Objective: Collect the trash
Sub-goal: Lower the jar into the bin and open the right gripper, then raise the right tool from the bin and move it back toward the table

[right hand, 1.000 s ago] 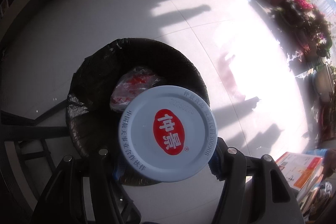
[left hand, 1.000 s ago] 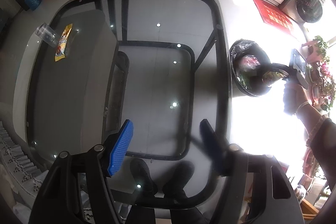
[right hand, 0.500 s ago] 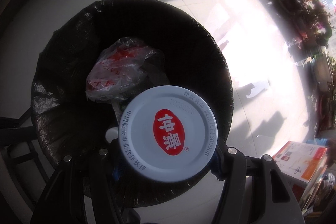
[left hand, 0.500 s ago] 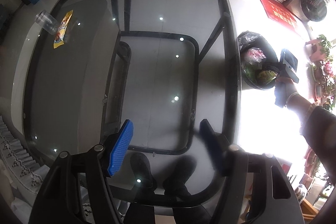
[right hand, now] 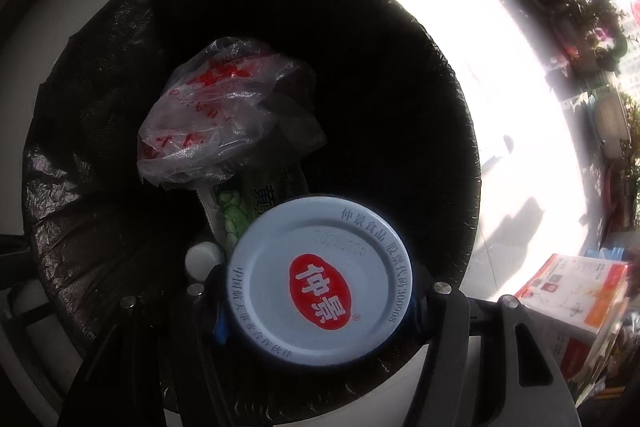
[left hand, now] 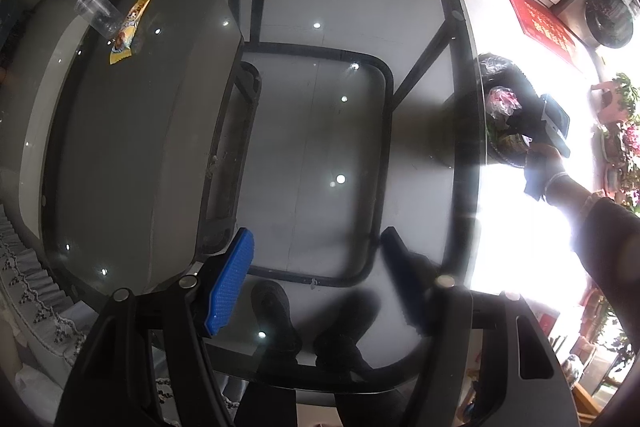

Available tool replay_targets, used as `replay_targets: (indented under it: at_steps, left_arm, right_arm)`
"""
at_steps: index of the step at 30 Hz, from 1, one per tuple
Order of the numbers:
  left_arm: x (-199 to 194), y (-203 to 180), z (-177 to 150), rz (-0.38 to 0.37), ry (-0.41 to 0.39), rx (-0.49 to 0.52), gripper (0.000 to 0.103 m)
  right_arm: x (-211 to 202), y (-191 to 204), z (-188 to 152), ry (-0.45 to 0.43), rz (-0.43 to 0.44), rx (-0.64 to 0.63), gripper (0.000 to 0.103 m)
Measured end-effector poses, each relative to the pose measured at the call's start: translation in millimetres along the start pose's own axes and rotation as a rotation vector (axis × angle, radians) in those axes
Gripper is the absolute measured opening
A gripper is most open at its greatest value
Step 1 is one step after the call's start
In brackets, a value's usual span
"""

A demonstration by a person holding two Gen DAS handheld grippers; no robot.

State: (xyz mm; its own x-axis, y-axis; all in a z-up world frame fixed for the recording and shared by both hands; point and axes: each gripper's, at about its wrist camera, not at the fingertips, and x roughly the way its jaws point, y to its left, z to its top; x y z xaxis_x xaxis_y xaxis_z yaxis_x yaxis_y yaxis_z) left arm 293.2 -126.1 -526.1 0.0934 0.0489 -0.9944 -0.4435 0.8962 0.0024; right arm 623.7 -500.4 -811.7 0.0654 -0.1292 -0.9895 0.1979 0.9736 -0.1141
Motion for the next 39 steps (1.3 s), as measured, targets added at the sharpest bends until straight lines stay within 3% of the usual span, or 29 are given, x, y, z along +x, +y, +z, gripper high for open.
replay_targets:
  at_steps: [4,25,34,39]
  left_arm:
    - [-4,-2,1,0.000,-0.018,0.017,0.065]
    - [-10,12,6,-0.031,-0.031,0.020,0.065]
    - [-25,20,9,-0.043,-0.060,0.020,0.065]
    - [-31,24,8,-0.043,-0.075,0.029,0.065]
  right_arm:
    - [3,-2,-2,0.024,0.003,-0.006,0.061]
    - [-44,12,-5,-0.062,-0.052,-0.094,0.066]
    - [-66,22,-26,-0.068,-0.066,-0.114,0.066]
    - [-58,28,-33,-0.078,-0.066,-0.130,0.066]
